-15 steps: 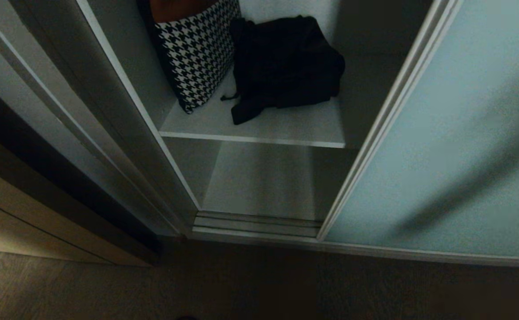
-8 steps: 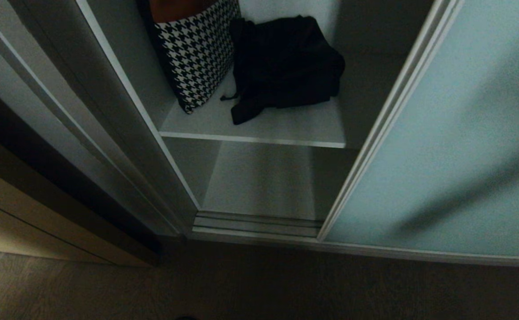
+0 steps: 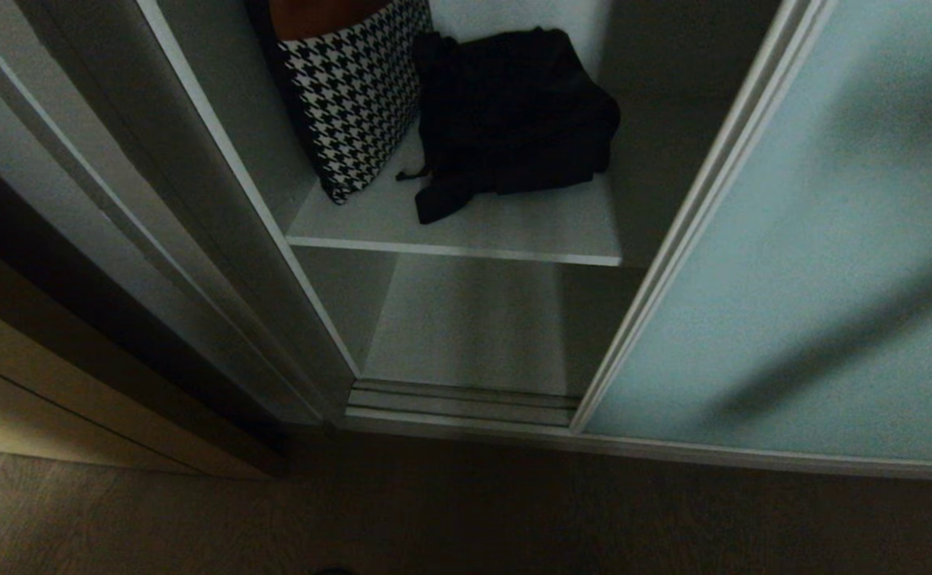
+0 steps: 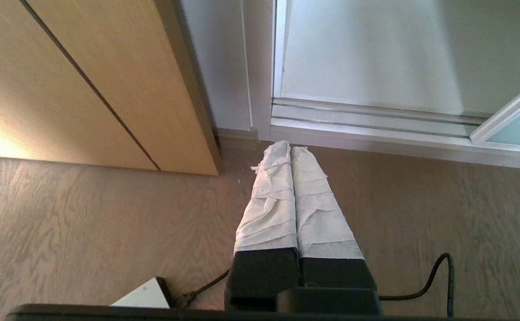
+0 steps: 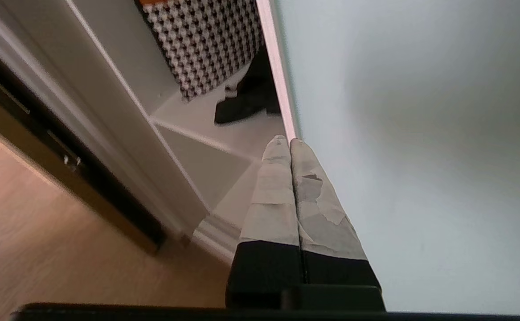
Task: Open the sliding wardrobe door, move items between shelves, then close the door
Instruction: Close the door
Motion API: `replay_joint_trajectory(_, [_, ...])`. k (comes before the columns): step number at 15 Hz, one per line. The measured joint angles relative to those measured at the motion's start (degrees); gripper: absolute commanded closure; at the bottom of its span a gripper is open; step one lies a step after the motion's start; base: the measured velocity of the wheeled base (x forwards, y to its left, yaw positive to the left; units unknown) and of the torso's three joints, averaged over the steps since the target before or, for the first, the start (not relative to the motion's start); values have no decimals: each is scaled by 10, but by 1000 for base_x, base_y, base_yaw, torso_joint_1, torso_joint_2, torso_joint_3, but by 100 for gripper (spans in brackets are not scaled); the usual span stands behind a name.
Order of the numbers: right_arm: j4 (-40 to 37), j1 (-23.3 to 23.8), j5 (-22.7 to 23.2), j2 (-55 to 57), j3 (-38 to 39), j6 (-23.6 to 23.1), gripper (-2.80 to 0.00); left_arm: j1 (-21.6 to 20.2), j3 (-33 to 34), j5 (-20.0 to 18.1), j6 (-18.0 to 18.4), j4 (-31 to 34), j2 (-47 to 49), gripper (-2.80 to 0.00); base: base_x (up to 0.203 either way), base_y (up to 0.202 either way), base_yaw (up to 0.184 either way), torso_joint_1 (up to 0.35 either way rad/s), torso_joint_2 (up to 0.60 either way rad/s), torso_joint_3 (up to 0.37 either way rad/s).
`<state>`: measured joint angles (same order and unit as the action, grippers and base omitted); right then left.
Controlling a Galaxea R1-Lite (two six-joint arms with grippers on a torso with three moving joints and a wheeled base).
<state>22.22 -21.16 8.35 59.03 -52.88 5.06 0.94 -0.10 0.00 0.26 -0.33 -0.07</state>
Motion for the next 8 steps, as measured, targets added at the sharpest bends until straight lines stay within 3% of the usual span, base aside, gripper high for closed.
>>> replay_joint_trajectory(4, [11,-3,-9,48,-18,1,0,0,0,0,0,0,0,0,0,0,0,0,0,0])
replay_joint_trajectory(8, [12,-4,-53,96,-53,0,0,0,0,0,0,0,0,0,0,0,0,0,0,0])
